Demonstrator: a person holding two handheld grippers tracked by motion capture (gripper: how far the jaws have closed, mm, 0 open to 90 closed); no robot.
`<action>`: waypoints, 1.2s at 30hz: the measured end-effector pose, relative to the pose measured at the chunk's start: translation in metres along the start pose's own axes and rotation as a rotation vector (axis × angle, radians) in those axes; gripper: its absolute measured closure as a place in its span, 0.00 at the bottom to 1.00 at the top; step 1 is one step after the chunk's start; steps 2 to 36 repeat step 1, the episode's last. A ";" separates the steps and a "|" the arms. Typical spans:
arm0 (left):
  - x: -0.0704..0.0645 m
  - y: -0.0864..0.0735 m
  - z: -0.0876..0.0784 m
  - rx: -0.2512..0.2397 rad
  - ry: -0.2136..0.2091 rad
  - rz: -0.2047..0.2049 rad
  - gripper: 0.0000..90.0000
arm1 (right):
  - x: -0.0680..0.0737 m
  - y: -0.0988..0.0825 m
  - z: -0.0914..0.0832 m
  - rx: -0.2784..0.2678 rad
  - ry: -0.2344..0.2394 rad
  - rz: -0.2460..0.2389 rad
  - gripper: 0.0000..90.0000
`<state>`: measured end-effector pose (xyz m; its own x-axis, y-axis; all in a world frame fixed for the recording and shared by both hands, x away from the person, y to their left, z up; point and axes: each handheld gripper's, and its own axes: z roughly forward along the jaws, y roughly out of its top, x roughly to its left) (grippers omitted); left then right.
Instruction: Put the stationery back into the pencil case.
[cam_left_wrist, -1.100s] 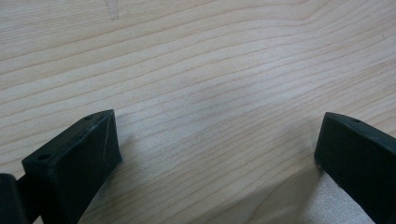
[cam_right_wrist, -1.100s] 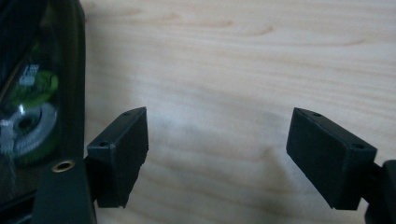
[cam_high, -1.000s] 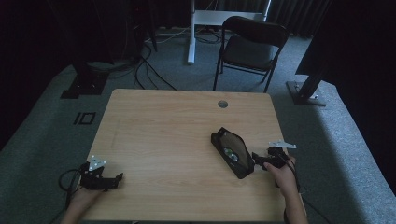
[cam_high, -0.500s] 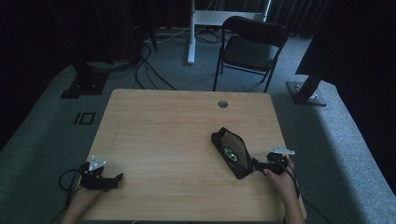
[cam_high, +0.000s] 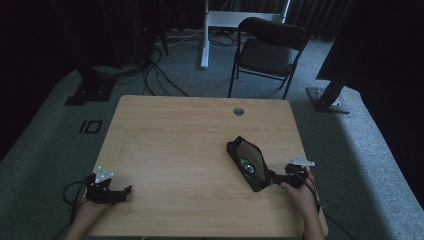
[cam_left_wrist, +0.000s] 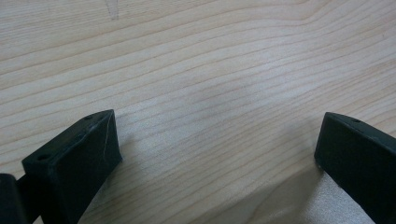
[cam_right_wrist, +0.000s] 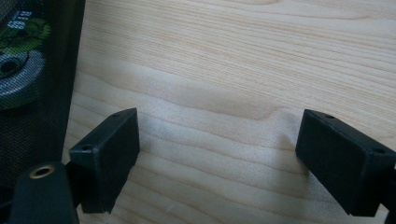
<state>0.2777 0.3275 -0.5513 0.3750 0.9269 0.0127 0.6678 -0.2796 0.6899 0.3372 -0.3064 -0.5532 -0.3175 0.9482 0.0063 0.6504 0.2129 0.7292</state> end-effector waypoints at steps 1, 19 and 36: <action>0.000 0.000 0.000 0.000 0.000 0.000 0.00 | 0.000 0.000 0.000 0.000 0.000 0.000 0.14; 0.000 0.000 0.000 0.000 0.000 0.000 0.00 | 0.000 0.000 0.000 0.000 0.000 0.000 0.14; 0.000 0.000 0.000 0.000 0.000 0.000 0.00 | 0.000 0.000 0.000 0.000 0.000 0.000 0.14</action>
